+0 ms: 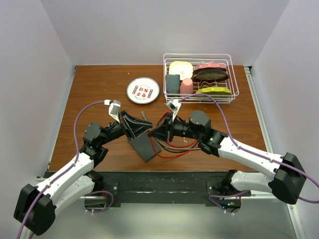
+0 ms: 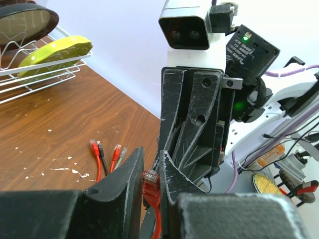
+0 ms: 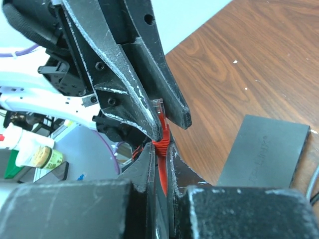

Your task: Insert the plug into the switch port

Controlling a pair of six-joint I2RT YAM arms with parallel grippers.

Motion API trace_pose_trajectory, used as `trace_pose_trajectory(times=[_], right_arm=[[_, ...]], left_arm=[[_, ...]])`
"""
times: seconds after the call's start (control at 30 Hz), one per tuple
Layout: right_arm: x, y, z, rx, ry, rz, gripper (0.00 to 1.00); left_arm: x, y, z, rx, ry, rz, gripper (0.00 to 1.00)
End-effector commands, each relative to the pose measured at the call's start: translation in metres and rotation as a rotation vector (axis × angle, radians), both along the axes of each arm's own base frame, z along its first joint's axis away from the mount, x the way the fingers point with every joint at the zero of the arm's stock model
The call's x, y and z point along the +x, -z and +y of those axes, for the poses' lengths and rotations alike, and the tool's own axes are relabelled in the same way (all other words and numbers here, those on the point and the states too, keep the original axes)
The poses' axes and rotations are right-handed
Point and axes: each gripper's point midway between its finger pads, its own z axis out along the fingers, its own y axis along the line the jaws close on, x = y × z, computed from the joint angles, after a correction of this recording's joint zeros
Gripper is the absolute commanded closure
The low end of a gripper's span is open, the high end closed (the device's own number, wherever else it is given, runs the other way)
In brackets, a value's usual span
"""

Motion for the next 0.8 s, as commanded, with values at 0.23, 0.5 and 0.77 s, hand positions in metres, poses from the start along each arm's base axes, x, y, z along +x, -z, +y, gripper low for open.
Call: trace_pose_trajectory(times=[0.23,0.5,0.77], right_arm=[[0.020,0.002,-0.015,-0.115,0.127,-0.069,1.00],[0.046,0.049,-0.036,-0.308,0.282,-0.057,1.00],[0.072,0.132,-0.046,-0.549,0.400,0.038,1.00]], left_arm=[[0.035,-0.022,0.024,0.023,-0.280,0.062,0.20],[0.063,0.014,0.069,0.170,-0.597,0.256,0.08],[0.059,0.131,0.096,0.383,-0.754,0.633,0.08]])
